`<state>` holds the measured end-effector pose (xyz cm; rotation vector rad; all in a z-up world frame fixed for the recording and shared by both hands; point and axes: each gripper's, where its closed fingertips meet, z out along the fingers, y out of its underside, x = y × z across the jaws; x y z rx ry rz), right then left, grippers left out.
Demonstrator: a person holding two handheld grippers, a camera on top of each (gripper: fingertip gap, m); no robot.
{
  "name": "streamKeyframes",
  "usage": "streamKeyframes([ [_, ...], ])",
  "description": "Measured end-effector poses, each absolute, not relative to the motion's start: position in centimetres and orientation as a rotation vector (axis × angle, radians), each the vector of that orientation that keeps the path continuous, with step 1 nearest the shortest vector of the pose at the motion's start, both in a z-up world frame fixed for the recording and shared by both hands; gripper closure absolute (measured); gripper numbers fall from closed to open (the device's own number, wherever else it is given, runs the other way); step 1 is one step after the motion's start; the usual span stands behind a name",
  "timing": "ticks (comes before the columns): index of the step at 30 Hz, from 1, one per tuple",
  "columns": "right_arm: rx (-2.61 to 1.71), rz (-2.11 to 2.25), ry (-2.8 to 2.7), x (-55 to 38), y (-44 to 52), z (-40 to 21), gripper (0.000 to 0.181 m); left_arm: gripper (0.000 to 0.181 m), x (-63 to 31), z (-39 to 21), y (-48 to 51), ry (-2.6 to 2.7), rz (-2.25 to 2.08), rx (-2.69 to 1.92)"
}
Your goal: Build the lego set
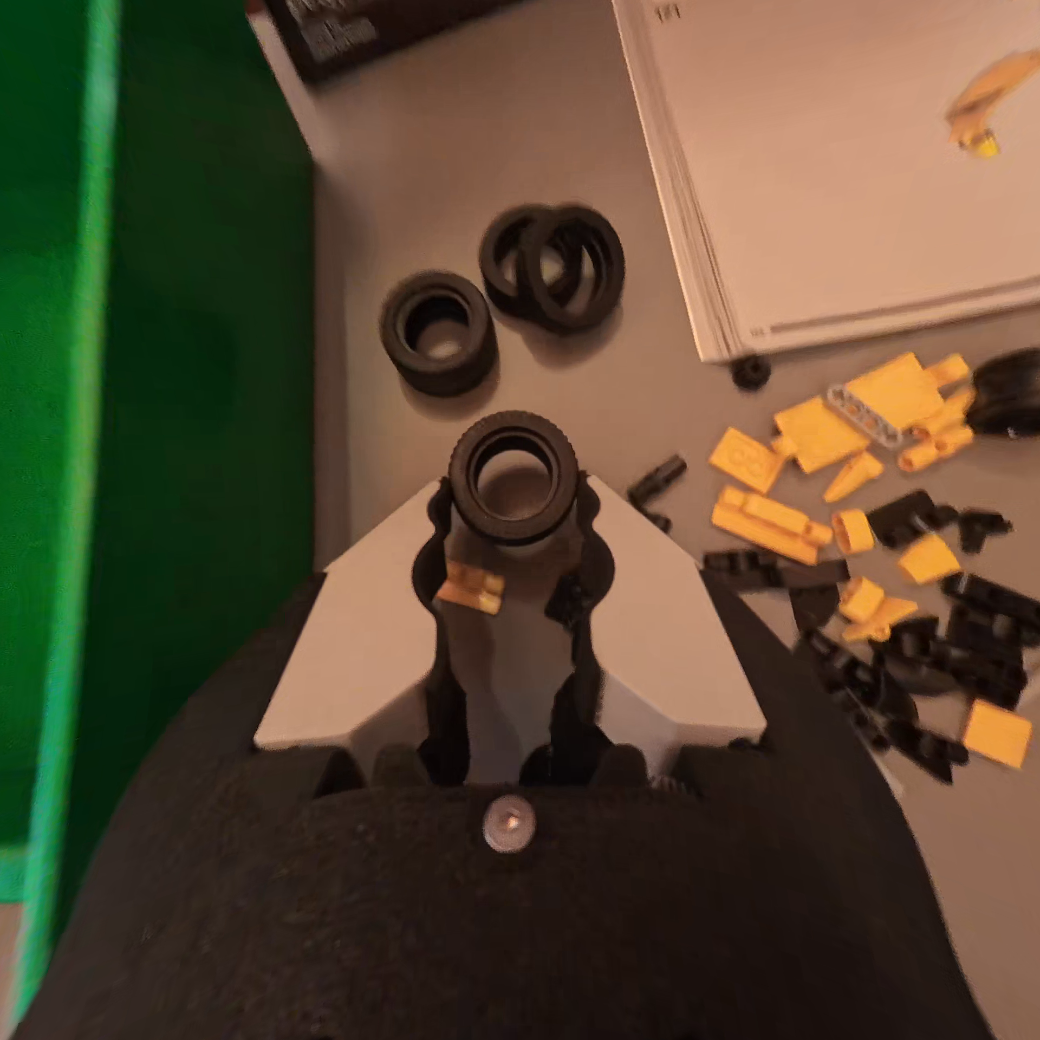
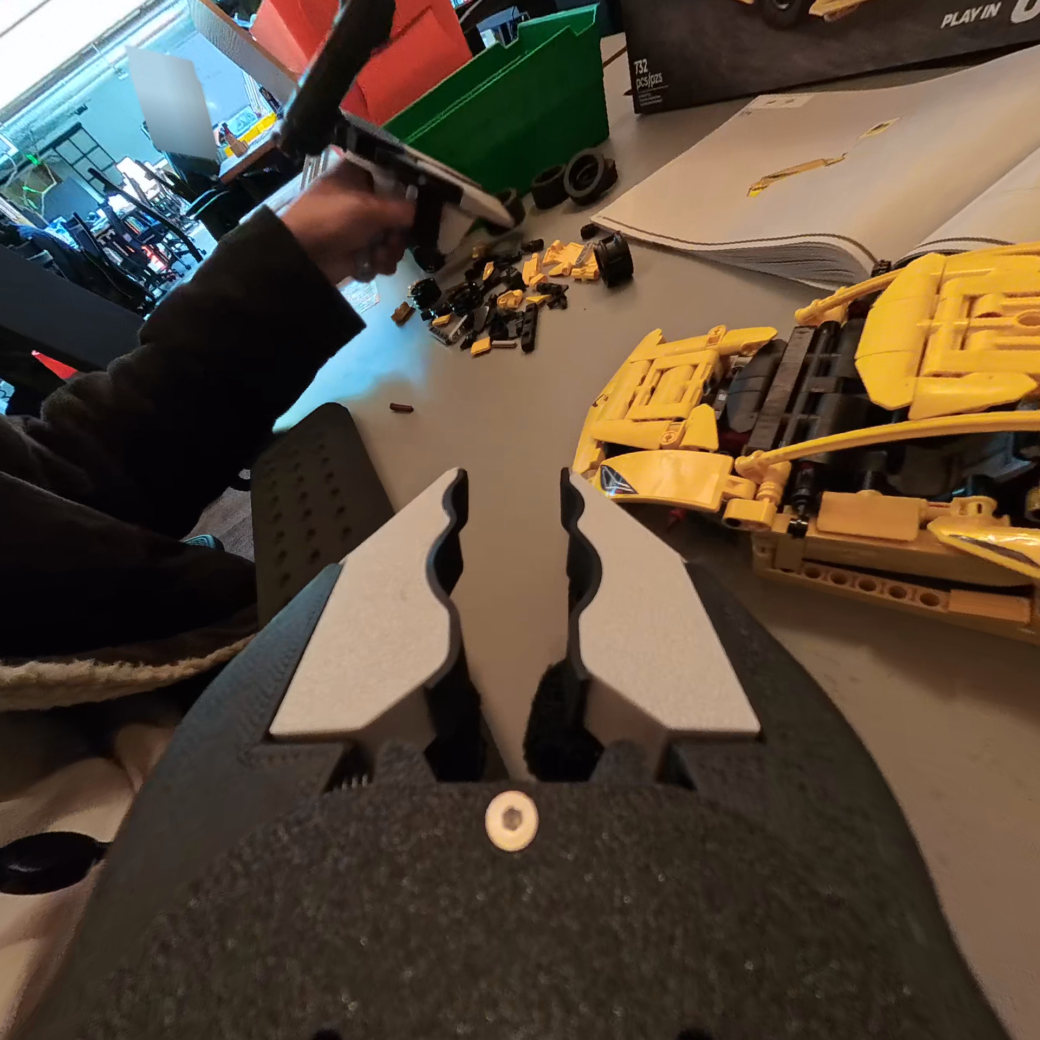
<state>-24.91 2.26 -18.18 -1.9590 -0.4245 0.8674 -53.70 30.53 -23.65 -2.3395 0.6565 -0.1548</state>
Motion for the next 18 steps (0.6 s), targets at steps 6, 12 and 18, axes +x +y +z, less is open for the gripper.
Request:
streamKeyframes([
  [6, -1.960, 0.871, -0.431, -25.0, 2.2, -18.2, 0.150, 0.136, -53.2, -24.6, 34.0, 0.622, -0.149, -2.422],
  [12, -1.943, 0.896, -0.396, -24.7, 2.3, -17.8, 0.150, 0.133, -53.7, -25.1, 33.7, 0.545, -0.145, -2.401],
  [18, -1.811, 0.771, -0.655, -23.7, 2.5, -16.7, 0.136, 0.129, -53.6, -24.9, 32.0, 0.548, -0.263, -2.393],
])
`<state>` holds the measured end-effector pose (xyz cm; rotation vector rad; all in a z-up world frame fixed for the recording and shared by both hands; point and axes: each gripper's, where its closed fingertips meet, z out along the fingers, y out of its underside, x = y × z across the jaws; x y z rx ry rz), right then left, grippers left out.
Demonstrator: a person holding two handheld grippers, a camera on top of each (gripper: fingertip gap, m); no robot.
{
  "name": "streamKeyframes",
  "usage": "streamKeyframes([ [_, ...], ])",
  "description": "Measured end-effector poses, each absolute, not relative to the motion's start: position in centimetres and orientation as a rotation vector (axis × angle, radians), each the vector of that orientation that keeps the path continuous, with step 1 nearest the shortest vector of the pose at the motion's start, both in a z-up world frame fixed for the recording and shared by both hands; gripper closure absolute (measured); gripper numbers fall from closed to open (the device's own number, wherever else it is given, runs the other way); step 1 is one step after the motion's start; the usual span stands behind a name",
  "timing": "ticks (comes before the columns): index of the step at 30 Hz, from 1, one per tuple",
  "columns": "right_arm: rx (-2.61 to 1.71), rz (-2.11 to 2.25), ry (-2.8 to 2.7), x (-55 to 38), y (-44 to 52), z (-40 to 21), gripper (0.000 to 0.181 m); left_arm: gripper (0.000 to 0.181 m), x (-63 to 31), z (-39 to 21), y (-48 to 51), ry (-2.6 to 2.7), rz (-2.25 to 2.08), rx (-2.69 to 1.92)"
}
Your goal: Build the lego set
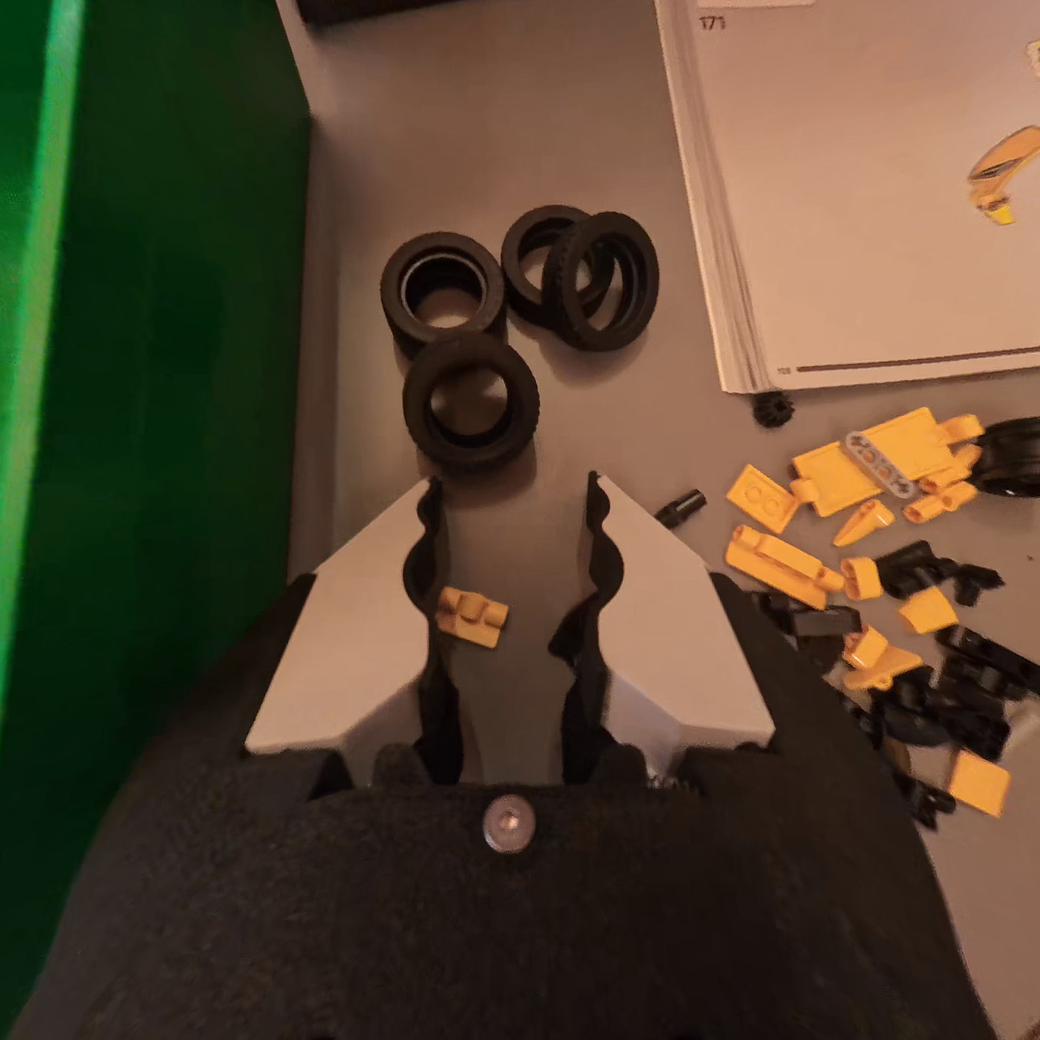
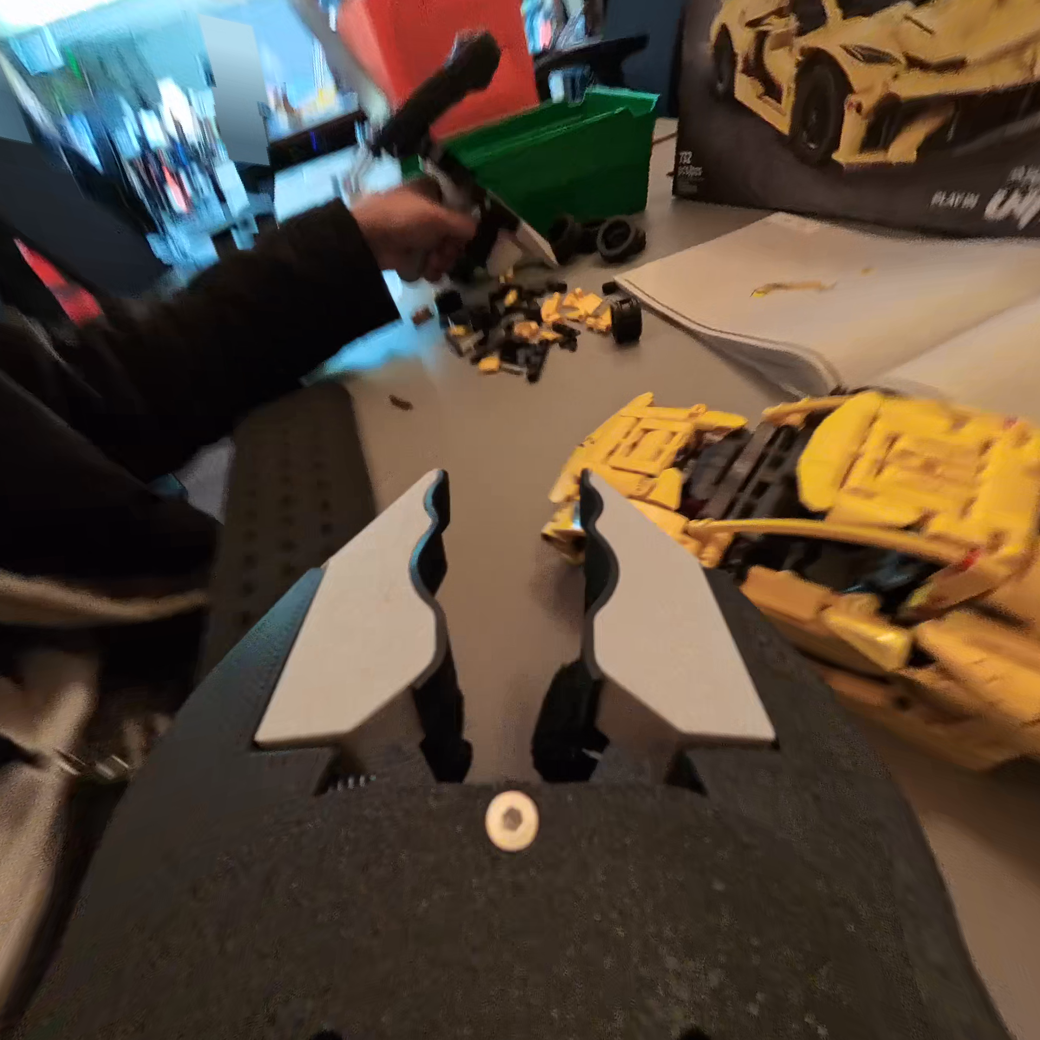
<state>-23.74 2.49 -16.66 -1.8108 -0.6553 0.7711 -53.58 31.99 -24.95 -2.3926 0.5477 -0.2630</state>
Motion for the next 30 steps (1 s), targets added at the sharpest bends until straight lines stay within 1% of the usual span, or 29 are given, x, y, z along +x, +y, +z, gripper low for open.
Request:
streamKeyframes([
  [2, -1.813, 0.560, -0.903, -23.0, 3.1, -17.5, 0.135, 0.125, -53.3, -23.3, 30.9, 0.565, -0.249, -2.364],
  [4, -1.765, 0.417, -1.097, -23.0, 3.8, -17.9, 0.131, 0.126, -51.1, -19.9, 29.3, 0.610, -0.276, -2.248],
  [6, -1.759, 0.382, -1.216, -23.7, 3.6, -18.4, 0.135, 0.126, -45.6, -16.6, 26.8, 0.742, -0.420, -2.086],
  [7, -1.813, 0.317, -1.261, -23.6, 3.8, -18.8, 0.134, 0.126, -41.6, -16.1, 24.2, 0.892, -0.561, -2.025],
  [8, -1.810, 0.254, -1.321, -23.8, 4.1, -18.9, 0.120, 0.126, -37.4, -16.5, 20.3, 1.113, -0.758, -1.971],
  [9, -1.776, 0.178, -1.398, -23.8, 4.5, -18.9, 0.112, 0.122, -34.2, -17.2, 16.1, 1.344, -0.958, -1.905],
  [10, -1.740, 0.081, -1.472, -23.7, 5.2, -18.7, 0.107, 0.117, -32.2, -18.0, 13.5, 1.502, -1.072, -1.838],
  [12, -1.713, -0.001, -1.619, -24.1, 6.2, -18.3, 0.101, 0.102, -29.7, -20.0, 12.4, 1.640, -1.071, -1.750],
  [14, -1.782, 0.010, -1.753, -24.7, 6.9, -18.8, 0.082, 0.101, -28.1, -21.7, 13.0, 1.705, -1.044, -1.735],
  [17, -1.805, 0.010, -1.904, -25.5, 7.5, -20.4, 0.069, 0.101, -27.2, -21.9, 12.7, 1.763, -1.169, -1.737],
  [18, -1.839, 0.040, -1.948, -25.7, 7.3, -21.2, 0.061, 0.102, -27.1, -21.7, 12.6, 1.761, -1.200, -1.713],
  [19, -1.890, 0.031, -1.999, -25.6, 7.2, -22.2, 0.047, 0.102, -27.0, -21.6, 12.4, 1.765, -1.213, -1.684],
  [20, -1.946, 0.007, -2.052, -25.1, 7.2, -23.3, 0.041, 0.102, -26.9, -21.7, 12.3, 1.775, -1.210, -1.660],
  [21, -1.976, -0.031, -2.083, -24.6, 7.5, -24.1, 0.042, 0.102, -26.6, -21.8, 12.2, 1.777, -1.207, -1.639],
  [22, -1.953, -0.048, -2.106, -24.5, 7.8, -24.5, 0.051, 0.102, -26.3, -21.8, 12.1, 1.766, -1.215, -1.623],
  [24, -1.879, -0.039, -2.115, -25.1, 8.2, -24.5, 0.061, 0.108, -26.0, -22.0, 11.6, 1.775, -1.245, -1.609],
  [27, -1.839, -0.038, -2.116, -25.2, 8.8, -24.5, 0.072, 0.117, -26.1, -23.1, 11.4, 1.819, -1.181, -1.613],
  [30, -1.833, -0.036, -2.129, -25.1, 8.8, -24.7, 0.072, 0.119, -26.0, -23.0, 11.1, 1.806, -1.184, -1.602],
])
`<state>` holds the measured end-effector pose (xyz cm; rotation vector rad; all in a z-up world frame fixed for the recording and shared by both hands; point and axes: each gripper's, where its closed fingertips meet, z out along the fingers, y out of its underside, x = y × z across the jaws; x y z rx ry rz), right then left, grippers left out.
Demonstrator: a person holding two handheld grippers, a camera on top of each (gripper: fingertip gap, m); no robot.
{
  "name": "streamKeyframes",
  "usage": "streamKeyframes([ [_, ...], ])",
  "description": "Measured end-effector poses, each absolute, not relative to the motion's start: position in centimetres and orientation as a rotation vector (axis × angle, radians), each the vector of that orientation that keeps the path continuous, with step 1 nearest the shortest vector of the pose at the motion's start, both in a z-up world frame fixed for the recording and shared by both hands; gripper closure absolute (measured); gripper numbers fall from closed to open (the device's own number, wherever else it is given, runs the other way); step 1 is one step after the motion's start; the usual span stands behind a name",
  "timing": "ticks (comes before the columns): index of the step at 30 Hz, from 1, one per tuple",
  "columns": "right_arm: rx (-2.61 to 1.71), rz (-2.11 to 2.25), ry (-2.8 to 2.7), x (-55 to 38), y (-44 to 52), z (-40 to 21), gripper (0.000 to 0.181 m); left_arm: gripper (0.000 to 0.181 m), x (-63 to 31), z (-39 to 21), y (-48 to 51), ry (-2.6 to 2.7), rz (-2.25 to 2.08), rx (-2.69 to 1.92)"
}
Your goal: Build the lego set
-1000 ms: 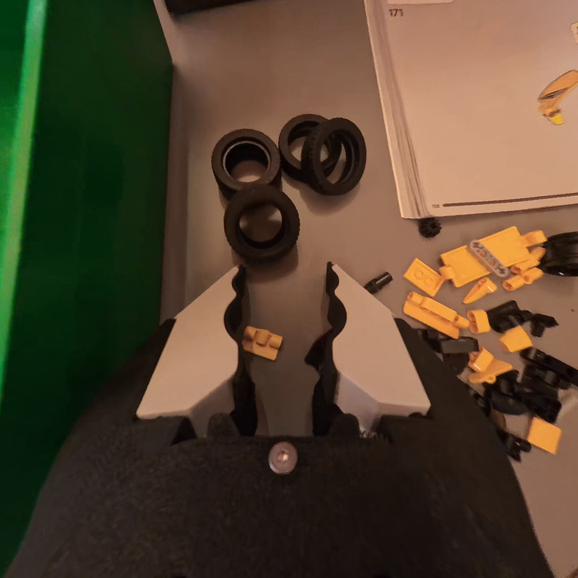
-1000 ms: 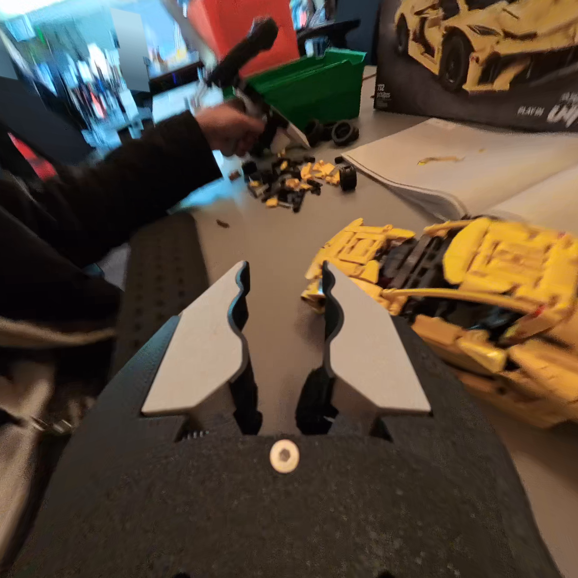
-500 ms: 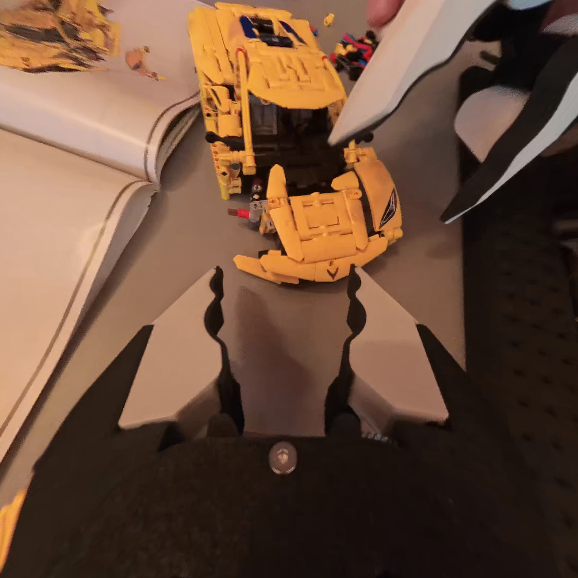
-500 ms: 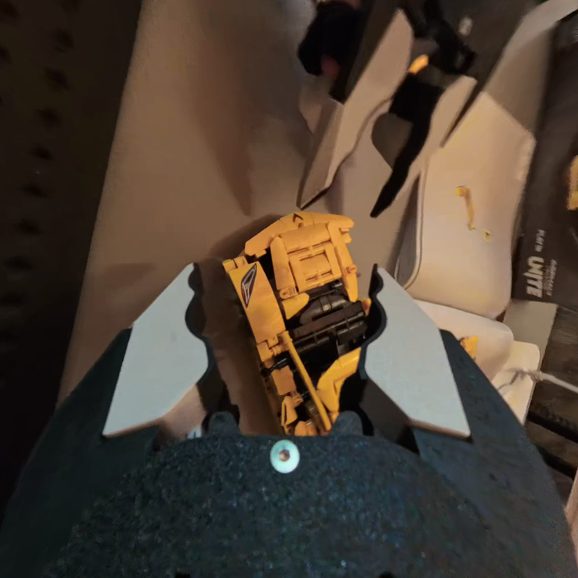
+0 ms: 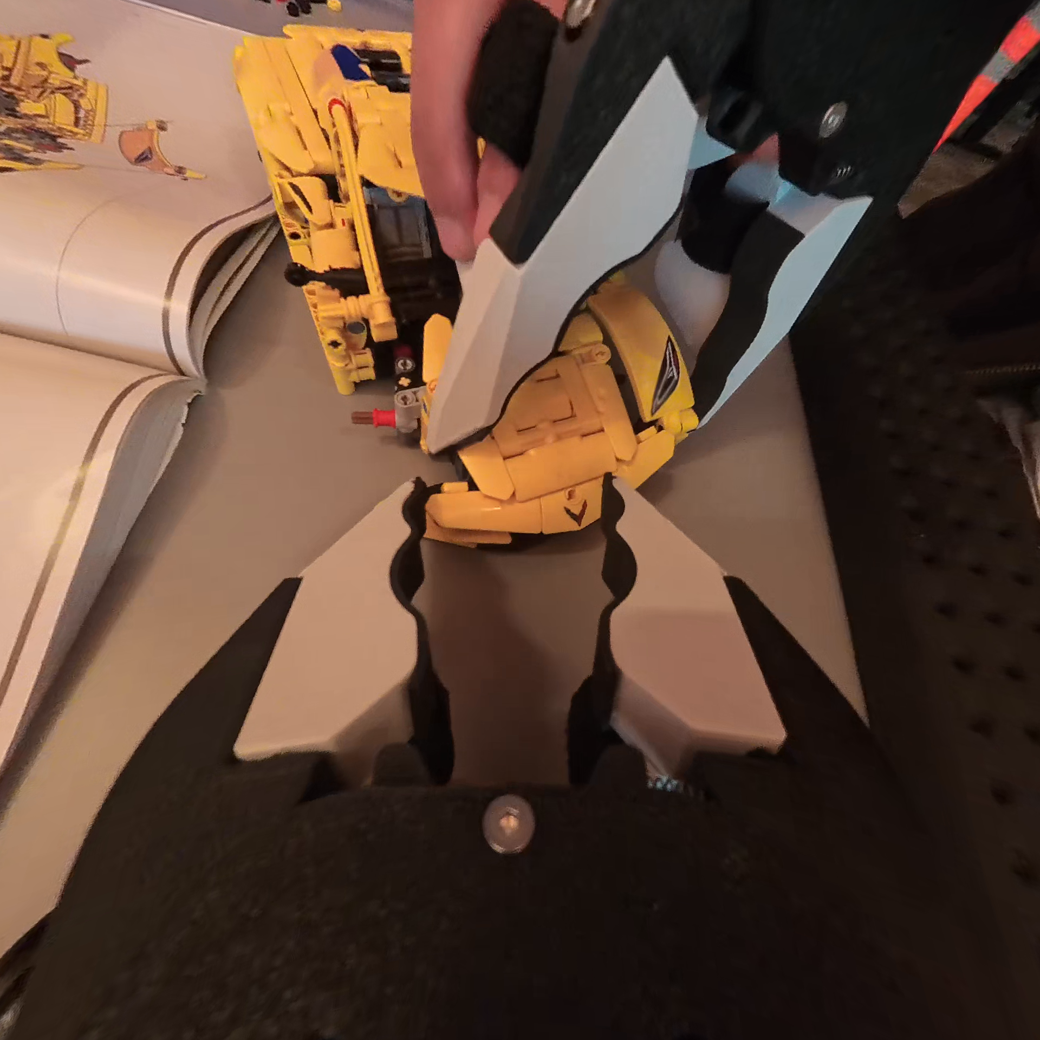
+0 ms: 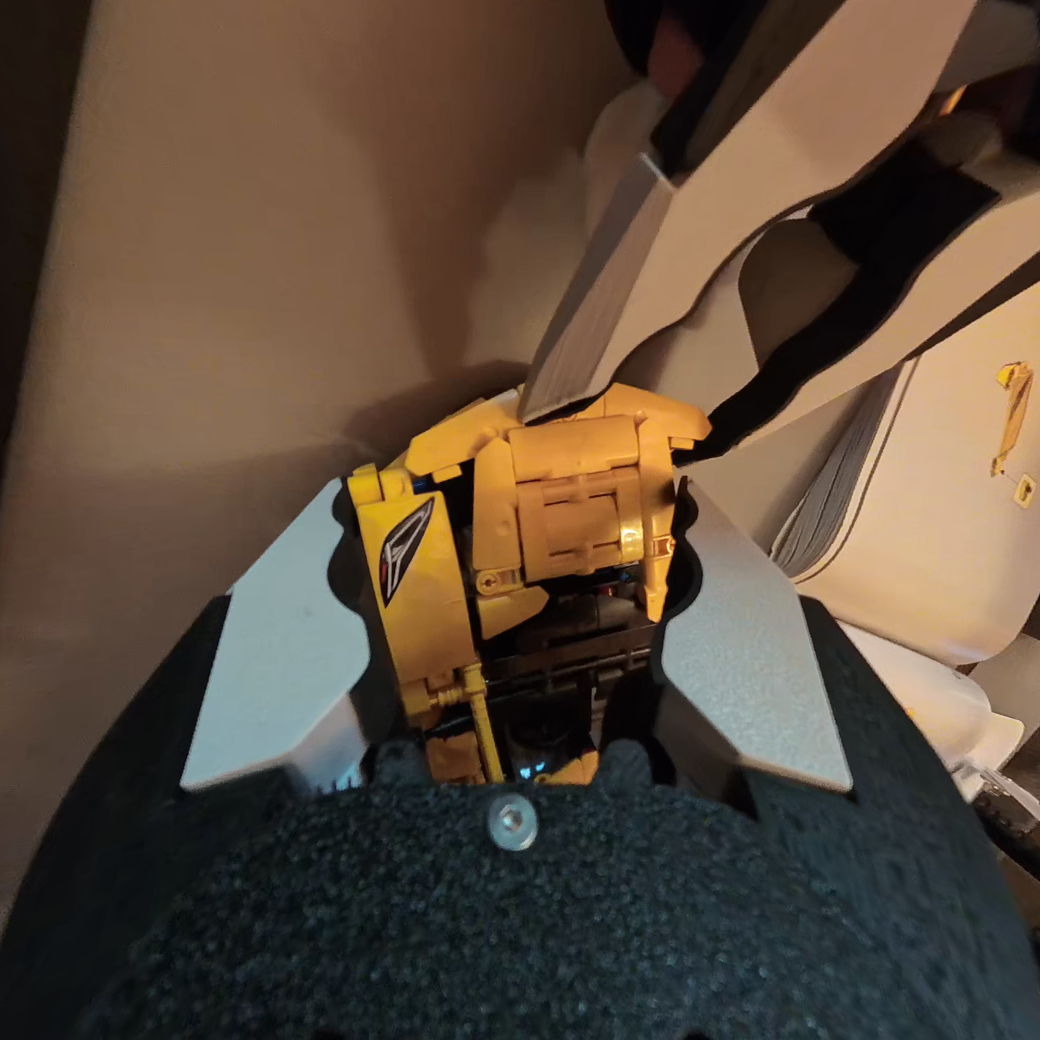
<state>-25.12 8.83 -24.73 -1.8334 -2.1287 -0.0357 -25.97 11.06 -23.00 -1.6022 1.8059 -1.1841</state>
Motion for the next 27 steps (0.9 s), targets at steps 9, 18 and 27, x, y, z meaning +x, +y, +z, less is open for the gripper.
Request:
streamKeyframes([
  [9, -1.807, -0.072, -2.145, -25.0, 8.7, -24.7, 0.076, 0.118, -25.9, -23.1, 10.8, 1.800, -1.191, -1.613],
  [18, -1.916, -0.035, -1.847, -22.3, 6.6, -20.6, 0.080, 0.120, -25.9, -23.1, 10.4, 1.812, -1.206, -1.612],
  [27, -1.826, -0.587, -1.592, -14.3, 6.2, -20.4, 0.109, 0.120, -25.9, -23.0, 10.4, 1.805, -1.183, -1.627],
])
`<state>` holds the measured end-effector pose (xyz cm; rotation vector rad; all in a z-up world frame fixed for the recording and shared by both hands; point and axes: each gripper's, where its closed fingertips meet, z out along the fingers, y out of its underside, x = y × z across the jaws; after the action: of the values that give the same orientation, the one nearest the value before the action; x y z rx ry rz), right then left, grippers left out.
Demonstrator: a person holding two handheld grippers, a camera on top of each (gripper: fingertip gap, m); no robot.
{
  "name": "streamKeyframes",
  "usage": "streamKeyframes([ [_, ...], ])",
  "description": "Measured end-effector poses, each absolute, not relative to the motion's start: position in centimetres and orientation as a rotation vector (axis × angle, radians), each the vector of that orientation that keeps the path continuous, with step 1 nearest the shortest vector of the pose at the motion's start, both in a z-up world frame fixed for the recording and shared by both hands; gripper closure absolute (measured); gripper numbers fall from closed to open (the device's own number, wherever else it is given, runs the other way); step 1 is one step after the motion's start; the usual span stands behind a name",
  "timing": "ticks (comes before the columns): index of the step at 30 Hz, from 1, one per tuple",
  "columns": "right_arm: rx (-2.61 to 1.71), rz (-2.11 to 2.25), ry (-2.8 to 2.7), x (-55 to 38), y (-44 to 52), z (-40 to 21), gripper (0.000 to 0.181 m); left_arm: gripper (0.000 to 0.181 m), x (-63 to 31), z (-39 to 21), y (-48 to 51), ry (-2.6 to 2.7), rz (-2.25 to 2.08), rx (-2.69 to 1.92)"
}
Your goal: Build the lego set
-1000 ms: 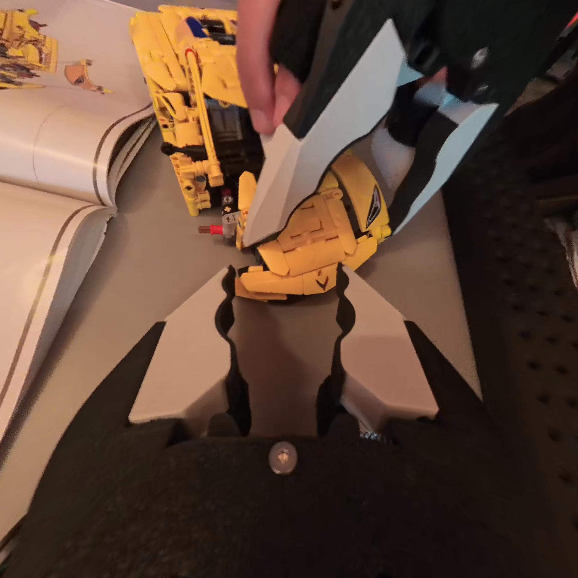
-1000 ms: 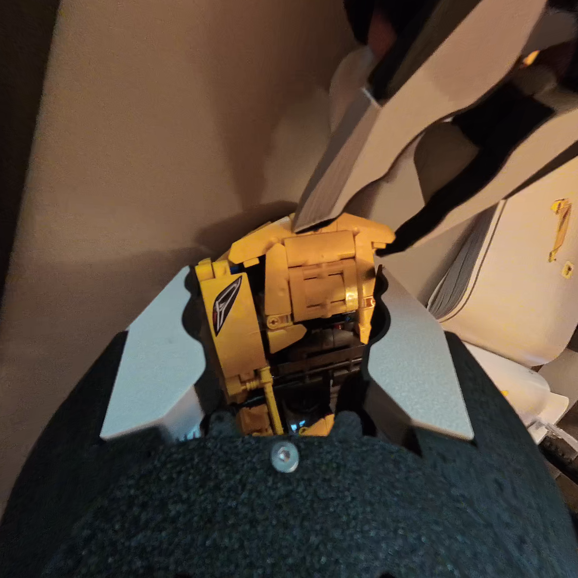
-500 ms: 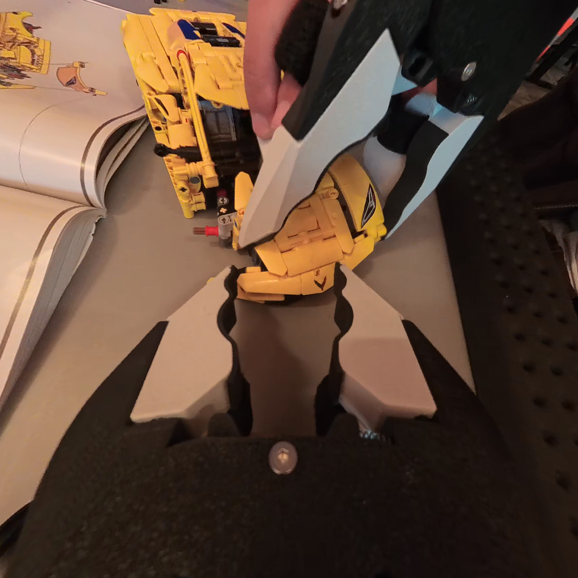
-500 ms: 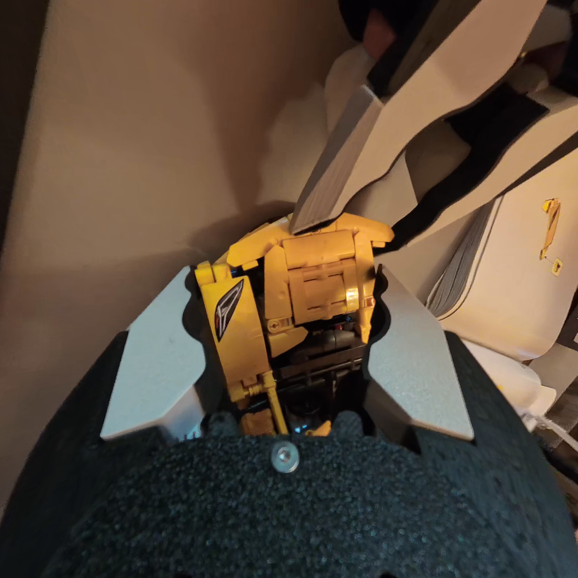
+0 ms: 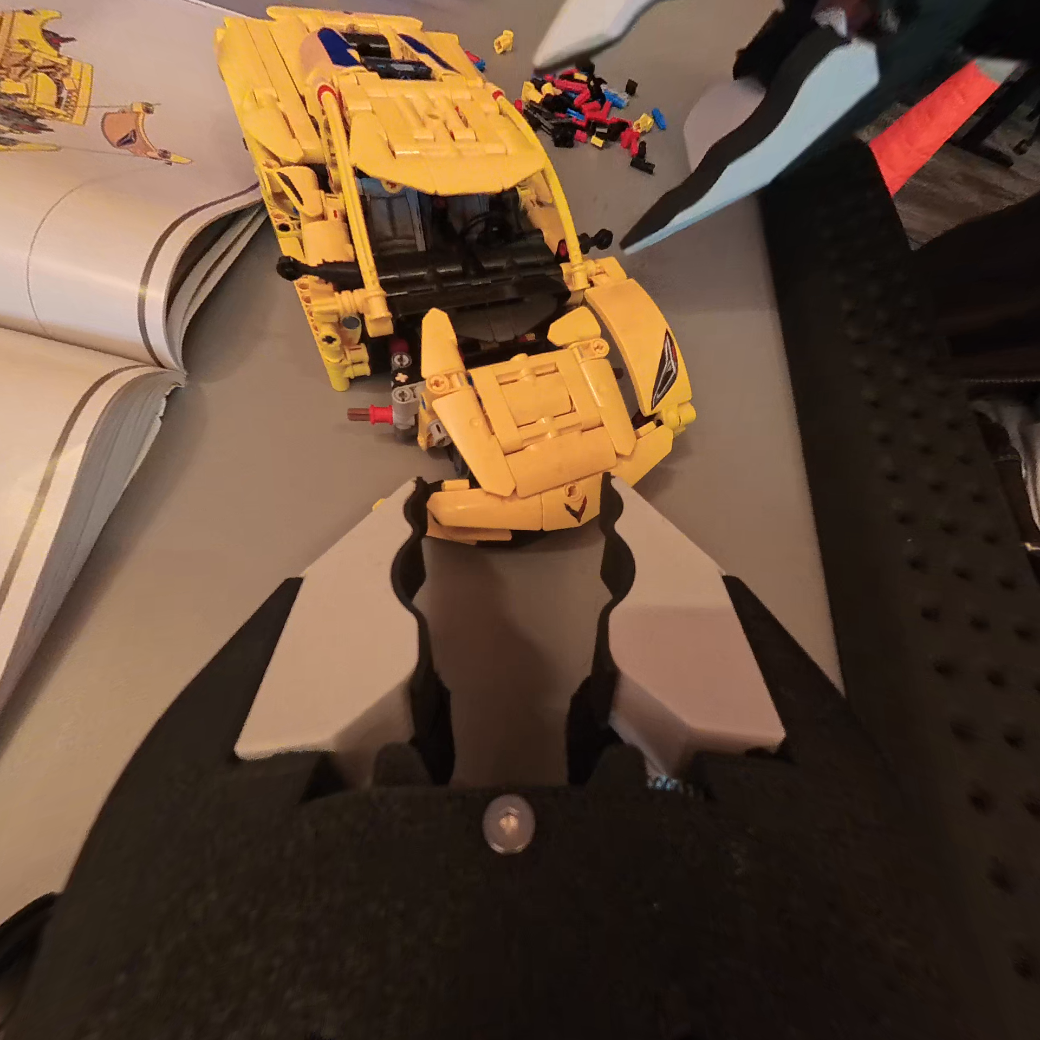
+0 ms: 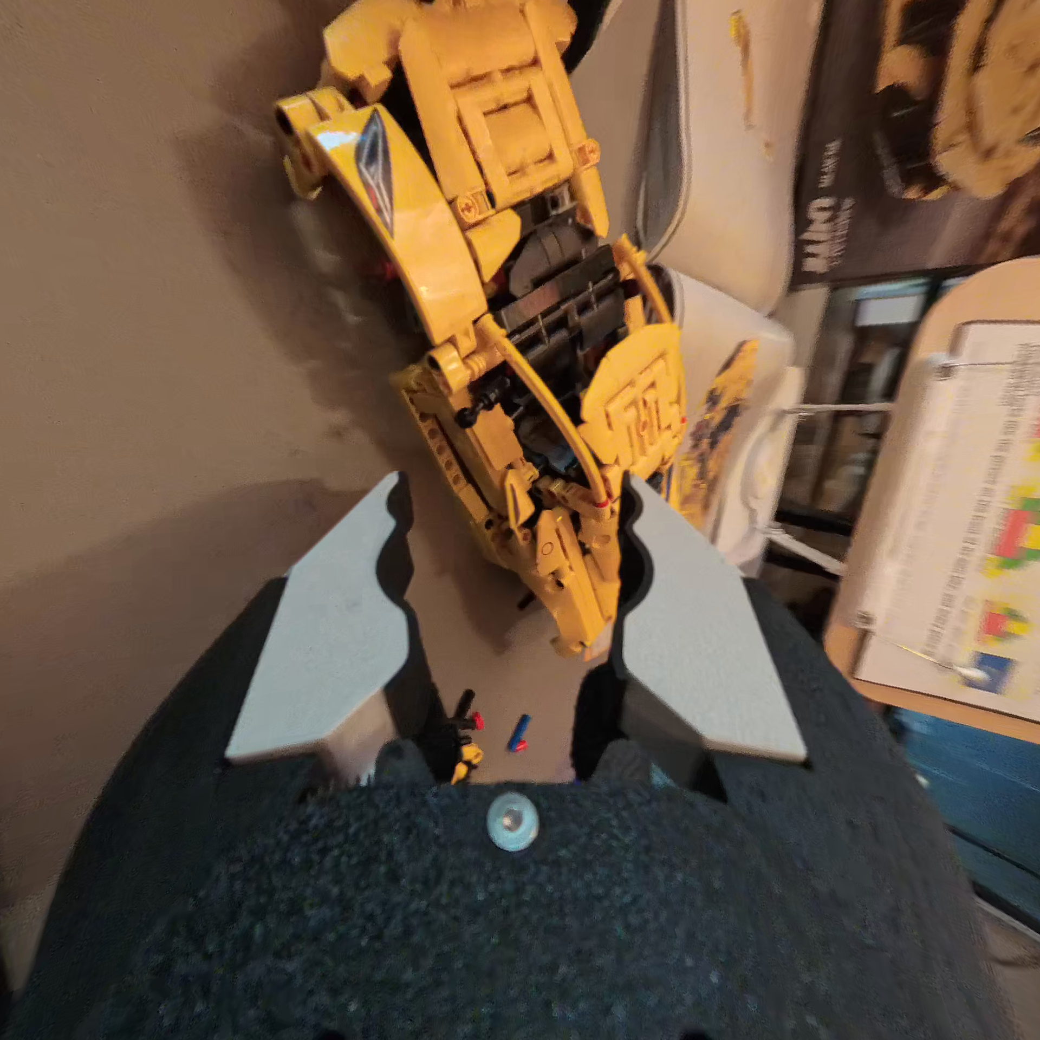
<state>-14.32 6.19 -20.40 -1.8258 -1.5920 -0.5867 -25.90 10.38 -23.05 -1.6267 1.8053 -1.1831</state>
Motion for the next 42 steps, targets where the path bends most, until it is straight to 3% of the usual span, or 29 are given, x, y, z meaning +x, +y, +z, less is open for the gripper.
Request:
streamKeyframes([
  [4, -1.632, -0.730, -1.547, -15.4, 5.6, -20.6, 0.139, 0.120, -25.9, -23.1, 10.4, 1.795, -1.201, -1.637],
  [10, -1.680, -0.740, -1.547, -15.3, 5.8, -23.0, 0.130, 0.120, -25.9, -23.0, 10.4, 1.786, -1.212, -1.650],
  [13, -1.607, -0.806, -1.558, -15.4, 7.0, -23.6, 0.141, 0.120, -25.8, -22.9, 10.2, 1.771, -1.252, -1.665],
  [19, -1.458, -0.930, -1.539, -15.7, 7.9, -23.4, 0.144, 0.129, -25.9, -22.6, 9.6, 1.761, -1.364, -1.693],
  [21, -1.441, -0.930, -1.477, -15.8, 8.0, -22.5, 0.157, 0.130, -26.0, -22.9, 8.9, 1.811, -1.358, -1.687],
  [36, -1.432, -0.781, -1.495, -16.0, 5.4, -22.2, 0.157, 0.151, -27.3, -21.5, 4.4, 1.799, -1.759, -1.791],
  [39, -1.539, -0.720, -1.510, -15.3, 4.7, -22.6, 0.139, 0.173, -27.2, -21.7, 3.6, 1.775, -1.833, -1.842],
  [42, -1.644, -0.647, -1.454, -13.9, 2.9, -22.0, 0.133, 0.173, -27.0, -21.7, 3.4, 1.769, -1.818, -1.846],
])
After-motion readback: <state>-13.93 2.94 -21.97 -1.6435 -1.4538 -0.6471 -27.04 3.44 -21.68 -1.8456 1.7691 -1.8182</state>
